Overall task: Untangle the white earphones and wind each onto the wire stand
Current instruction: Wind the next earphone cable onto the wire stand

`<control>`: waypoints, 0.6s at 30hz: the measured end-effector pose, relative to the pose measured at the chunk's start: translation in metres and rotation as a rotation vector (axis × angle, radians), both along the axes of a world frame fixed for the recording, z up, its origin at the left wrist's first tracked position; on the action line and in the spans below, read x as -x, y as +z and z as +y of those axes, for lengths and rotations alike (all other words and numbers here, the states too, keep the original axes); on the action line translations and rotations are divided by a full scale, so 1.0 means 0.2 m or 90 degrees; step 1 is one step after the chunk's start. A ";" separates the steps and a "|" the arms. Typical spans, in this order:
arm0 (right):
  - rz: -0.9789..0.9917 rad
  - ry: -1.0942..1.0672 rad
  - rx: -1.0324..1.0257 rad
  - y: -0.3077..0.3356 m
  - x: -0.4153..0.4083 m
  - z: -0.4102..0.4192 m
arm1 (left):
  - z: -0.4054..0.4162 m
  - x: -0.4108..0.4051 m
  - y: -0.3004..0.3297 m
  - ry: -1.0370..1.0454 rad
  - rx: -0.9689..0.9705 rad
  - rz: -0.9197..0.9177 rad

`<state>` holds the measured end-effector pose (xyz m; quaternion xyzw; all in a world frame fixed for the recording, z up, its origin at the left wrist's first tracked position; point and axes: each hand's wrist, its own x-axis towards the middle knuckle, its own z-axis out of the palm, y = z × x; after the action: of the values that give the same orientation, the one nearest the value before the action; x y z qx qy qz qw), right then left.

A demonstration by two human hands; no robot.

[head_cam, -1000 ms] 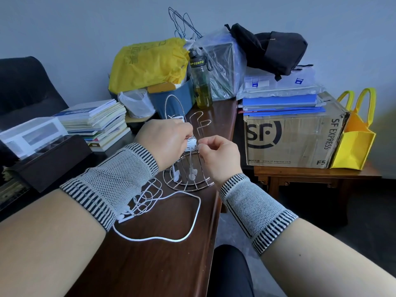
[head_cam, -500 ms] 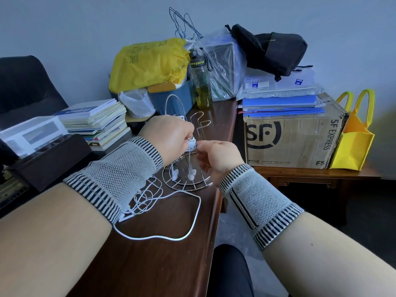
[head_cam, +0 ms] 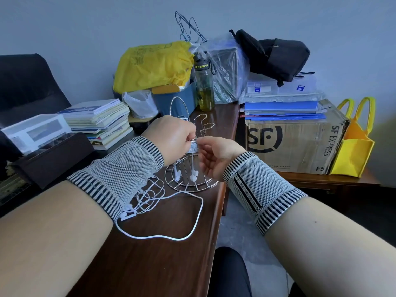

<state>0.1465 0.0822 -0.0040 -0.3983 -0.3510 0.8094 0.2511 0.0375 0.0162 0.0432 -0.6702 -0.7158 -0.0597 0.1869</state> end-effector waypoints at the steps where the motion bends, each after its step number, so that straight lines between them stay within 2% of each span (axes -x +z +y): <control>1: -0.003 0.001 0.008 0.00 0.00 0.00 | 0.00 0.00 0.00 -0.004 0.001 -0.002; 9: 0.007 -0.038 0.050 0.00 0.04 -0.01 | 0.00 0.01 -0.01 -0.016 -0.006 -0.013; 18: 0.009 -0.003 0.080 0.00 0.05 -0.01 | -0.01 0.03 -0.01 -0.014 0.000 -0.034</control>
<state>0.1372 0.0809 -0.0034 -0.4082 -0.2967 0.8320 0.2303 0.0313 0.0138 0.0413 -0.6760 -0.7132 -0.0799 0.1673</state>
